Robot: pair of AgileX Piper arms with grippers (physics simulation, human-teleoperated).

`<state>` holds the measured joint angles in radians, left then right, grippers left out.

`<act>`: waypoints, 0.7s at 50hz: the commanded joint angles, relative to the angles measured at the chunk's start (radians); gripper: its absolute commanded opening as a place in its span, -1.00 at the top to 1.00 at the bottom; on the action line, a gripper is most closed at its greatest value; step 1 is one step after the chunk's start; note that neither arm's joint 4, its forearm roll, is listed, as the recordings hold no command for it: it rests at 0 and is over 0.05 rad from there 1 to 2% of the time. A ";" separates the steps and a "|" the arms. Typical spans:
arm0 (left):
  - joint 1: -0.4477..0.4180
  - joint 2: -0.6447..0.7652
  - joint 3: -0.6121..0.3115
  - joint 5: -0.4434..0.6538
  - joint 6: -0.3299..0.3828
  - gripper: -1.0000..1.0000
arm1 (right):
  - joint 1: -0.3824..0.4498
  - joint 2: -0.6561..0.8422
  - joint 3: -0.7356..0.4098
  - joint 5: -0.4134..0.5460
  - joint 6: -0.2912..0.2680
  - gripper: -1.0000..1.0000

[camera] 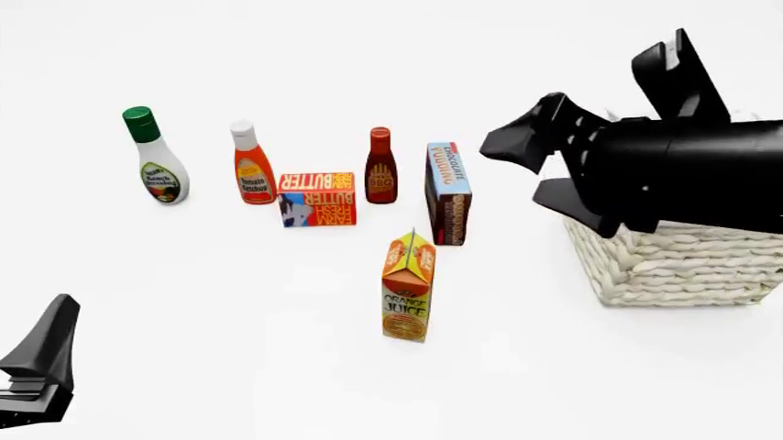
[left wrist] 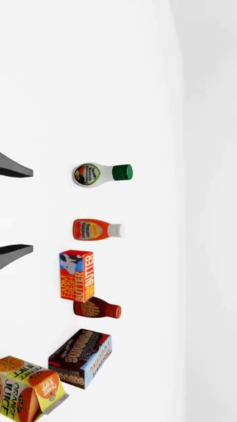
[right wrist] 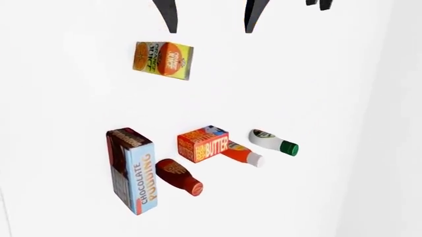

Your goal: Pick the orange juice and place it in the basket.

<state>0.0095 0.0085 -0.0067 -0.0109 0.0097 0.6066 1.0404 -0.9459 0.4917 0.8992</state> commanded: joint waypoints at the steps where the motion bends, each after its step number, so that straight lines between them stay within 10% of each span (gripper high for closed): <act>1: 0.000 0.000 0.000 0.000 0.000 -1.00 | 0.025 0.046 -0.049 0.054 0.048 -1.00; 35: 0.000 0.000 0.000 0.000 0.000 -1.00 | 0.160 0.252 -0.328 0.394 0.135 -1.00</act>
<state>0.0095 0.0086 -0.0067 -0.0109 0.0097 0.7309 1.2386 -1.2116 0.8154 0.9997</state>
